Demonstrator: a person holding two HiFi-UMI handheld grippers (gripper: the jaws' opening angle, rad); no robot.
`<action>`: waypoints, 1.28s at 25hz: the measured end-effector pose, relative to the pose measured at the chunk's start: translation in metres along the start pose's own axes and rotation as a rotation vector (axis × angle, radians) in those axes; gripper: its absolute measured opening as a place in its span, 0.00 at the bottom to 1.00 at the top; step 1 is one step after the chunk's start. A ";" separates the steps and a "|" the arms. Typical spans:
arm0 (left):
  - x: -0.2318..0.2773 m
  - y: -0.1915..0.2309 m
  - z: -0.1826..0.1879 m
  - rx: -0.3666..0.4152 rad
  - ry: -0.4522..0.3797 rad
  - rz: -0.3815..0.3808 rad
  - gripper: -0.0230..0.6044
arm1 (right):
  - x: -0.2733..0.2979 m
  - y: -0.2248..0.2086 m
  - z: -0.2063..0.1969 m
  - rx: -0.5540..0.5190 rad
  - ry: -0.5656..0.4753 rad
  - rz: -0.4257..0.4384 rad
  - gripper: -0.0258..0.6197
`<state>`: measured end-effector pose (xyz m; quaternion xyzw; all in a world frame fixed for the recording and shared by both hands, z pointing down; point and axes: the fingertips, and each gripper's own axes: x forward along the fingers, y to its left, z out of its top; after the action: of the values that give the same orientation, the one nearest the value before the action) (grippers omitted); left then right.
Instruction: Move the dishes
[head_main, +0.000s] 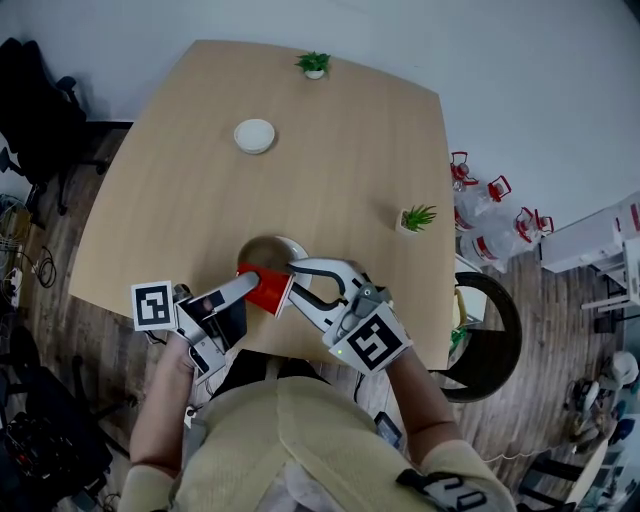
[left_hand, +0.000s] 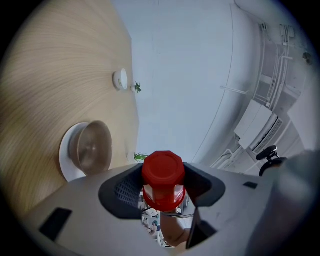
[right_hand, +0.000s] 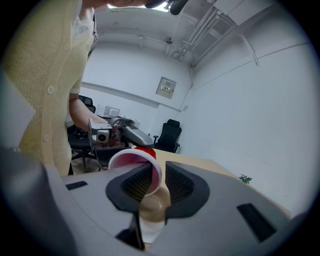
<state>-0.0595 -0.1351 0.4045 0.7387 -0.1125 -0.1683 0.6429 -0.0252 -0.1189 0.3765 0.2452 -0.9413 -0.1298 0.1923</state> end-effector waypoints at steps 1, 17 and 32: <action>0.000 0.000 0.000 -0.008 -0.001 -0.005 0.43 | 0.000 0.000 0.002 -0.006 -0.007 0.005 0.18; -0.001 -0.005 0.011 0.072 -0.059 -0.046 0.44 | 0.004 0.005 -0.003 -0.102 0.049 0.019 0.10; 0.003 -0.015 0.029 0.277 -0.150 -0.016 0.45 | -0.015 -0.012 -0.004 -0.094 0.092 -0.062 0.09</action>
<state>-0.0691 -0.1604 0.3860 0.8064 -0.1766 -0.2110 0.5234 -0.0059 -0.1221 0.3713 0.2707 -0.9163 -0.1685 0.2423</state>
